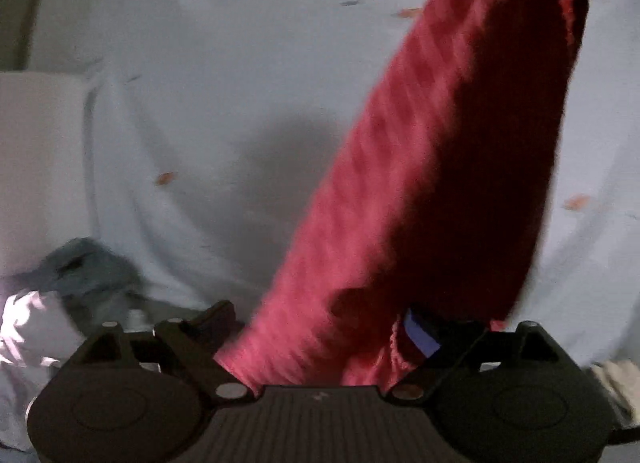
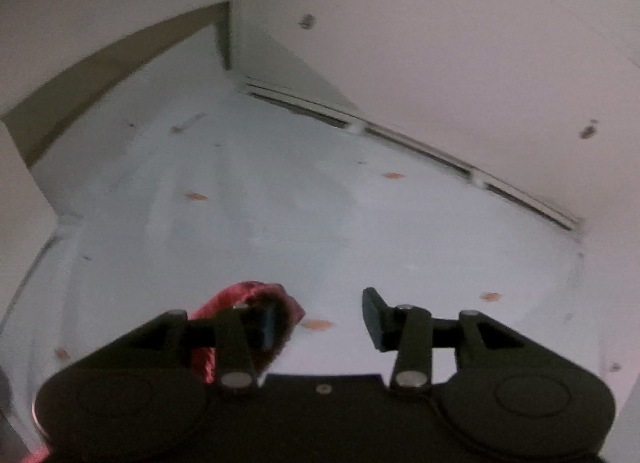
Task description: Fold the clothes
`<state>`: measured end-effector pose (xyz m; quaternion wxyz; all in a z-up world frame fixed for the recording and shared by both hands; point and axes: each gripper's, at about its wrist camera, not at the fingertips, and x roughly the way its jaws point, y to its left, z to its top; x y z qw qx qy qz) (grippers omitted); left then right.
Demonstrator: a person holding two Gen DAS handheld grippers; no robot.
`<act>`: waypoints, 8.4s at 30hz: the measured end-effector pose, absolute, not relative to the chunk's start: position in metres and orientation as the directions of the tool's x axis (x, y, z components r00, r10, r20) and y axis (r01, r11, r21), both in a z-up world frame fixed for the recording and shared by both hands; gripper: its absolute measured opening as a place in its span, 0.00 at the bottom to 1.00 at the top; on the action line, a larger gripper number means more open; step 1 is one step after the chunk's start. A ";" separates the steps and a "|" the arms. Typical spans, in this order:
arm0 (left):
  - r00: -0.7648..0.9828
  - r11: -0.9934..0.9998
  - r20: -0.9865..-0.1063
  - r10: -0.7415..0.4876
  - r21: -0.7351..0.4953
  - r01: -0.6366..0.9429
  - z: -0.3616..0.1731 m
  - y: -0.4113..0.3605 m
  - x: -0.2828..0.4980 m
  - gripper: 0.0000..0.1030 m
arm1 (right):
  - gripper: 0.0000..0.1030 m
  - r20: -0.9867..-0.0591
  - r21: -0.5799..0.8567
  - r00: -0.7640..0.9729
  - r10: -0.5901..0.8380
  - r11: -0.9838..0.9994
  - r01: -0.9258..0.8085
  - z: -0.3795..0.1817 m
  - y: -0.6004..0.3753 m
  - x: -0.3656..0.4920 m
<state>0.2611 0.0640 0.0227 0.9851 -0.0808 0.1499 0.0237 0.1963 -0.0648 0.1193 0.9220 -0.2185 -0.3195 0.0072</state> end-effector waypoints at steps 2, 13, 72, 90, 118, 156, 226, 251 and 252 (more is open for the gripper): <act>0.952 0.985 -0.298 -0.065 -0.173 0.013 0.019 0.030 0.244 0.92 | 0.47 0.563 -0.405 0.817 0.126 0.904 0.139 0.117 -0.095 0.182; 0.757 0.871 -0.451 -0.474 -0.366 0.327 -0.026 -0.078 0.213 0.92 | 0.47 0.465 -0.419 0.884 -0.050 0.867 0.270 0.096 -0.217 0.129; 0.898 0.996 -0.435 0.067 0.084 -0.034 -0.009 -0.089 0.211 0.96 | 0.44 0.493 -0.296 0.843 -0.215 0.870 0.395 0.107 -0.317 0.107; 0.906 0.899 0.011 0.422 0.122 -0.420 0.113 -0.049 0.090 0.99 | 0.65 0.387 -0.369 0.914 -0.123 0.888 0.276 0.096 -0.322 0.035; 0.813 0.952 -0.498 0.301 0.115 -0.282 -0.038 0.046 0.399 1.00 | 0.71 -0.147 -0.316 0.979 -0.144 0.944 0.091 -0.010 -0.252 0.335; 0.419 0.972 -0.879 -0.229 -0.185 0.144 -0.236 0.113 0.645 1.00 | 0.48 -0.739 -0.044 0.658 0.144 0.965 -0.260 -0.221 -0.254 0.563; 0.579 0.965 -0.800 0.158 0.002 -0.261 -0.259 0.160 0.392 0.38 | 0.45 -0.815 -0.003 0.569 -0.108 0.983 0.183 -0.228 -0.373 0.377; 0.470 0.874 -0.872 0.139 -0.115 -0.472 -0.216 0.150 0.320 0.60 | 0.49 -0.724 -0.076 0.688 0.052 0.985 -0.154 -0.196 -0.274 0.291; 0.466 0.883 -0.875 0.131 -0.111 -0.456 -0.214 0.143 0.315 0.61 | 0.44 -0.704 -0.100 0.702 0.105 0.965 -0.244 -0.197 -0.255 0.278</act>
